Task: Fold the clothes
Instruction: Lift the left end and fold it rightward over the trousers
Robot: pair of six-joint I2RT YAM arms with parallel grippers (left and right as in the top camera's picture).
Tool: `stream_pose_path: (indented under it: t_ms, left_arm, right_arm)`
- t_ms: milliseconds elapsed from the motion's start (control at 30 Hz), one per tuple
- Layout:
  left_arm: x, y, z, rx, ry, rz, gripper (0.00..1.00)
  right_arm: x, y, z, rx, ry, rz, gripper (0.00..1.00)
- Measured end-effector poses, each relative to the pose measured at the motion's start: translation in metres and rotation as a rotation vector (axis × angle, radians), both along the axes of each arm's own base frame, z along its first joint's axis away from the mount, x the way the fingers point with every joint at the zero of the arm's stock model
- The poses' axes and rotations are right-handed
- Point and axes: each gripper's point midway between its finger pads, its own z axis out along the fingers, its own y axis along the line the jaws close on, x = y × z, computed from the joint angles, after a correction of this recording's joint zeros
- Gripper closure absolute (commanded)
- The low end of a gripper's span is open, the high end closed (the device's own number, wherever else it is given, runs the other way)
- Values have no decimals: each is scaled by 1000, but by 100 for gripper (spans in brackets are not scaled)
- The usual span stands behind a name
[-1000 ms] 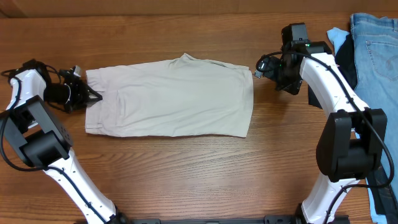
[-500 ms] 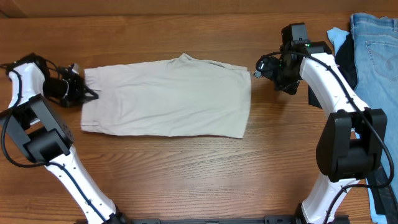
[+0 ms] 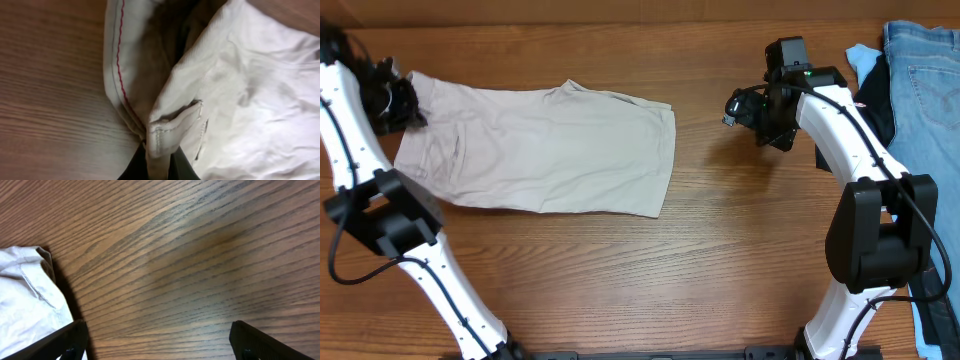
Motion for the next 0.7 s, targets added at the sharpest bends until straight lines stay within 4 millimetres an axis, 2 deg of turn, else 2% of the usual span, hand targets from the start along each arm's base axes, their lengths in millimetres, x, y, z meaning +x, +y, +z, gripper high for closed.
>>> stream_pose_path:
  t_ms: [167, 200, 233, 500, 633, 700]
  left_arm:
    - [18, -44, 35, 62, -59, -64, 96]
    - [23, -59, 39, 70, -69, -88, 96]
    - [25, -66, 40, 70, -70, -99, 96]
    - [38, -178, 43, 108, -64, -251, 96]
    - [34, -228, 57, 109, -92, -307, 96]
    - [30, -249, 68, 108, -117, -341, 96]
  right_arm:
    - [1, 0, 0, -1, -2, 0, 5]
    - [2, 0, 0, 0, -5, -1, 5]
    - [3, 0, 0, 0, -10, -1, 5]
    - [0, 0, -12, 0, -3, -1, 6]
    - [2, 1, -21, 1, 5, 0, 7]
    - [2, 1, -28, 1, 19, 1, 11]
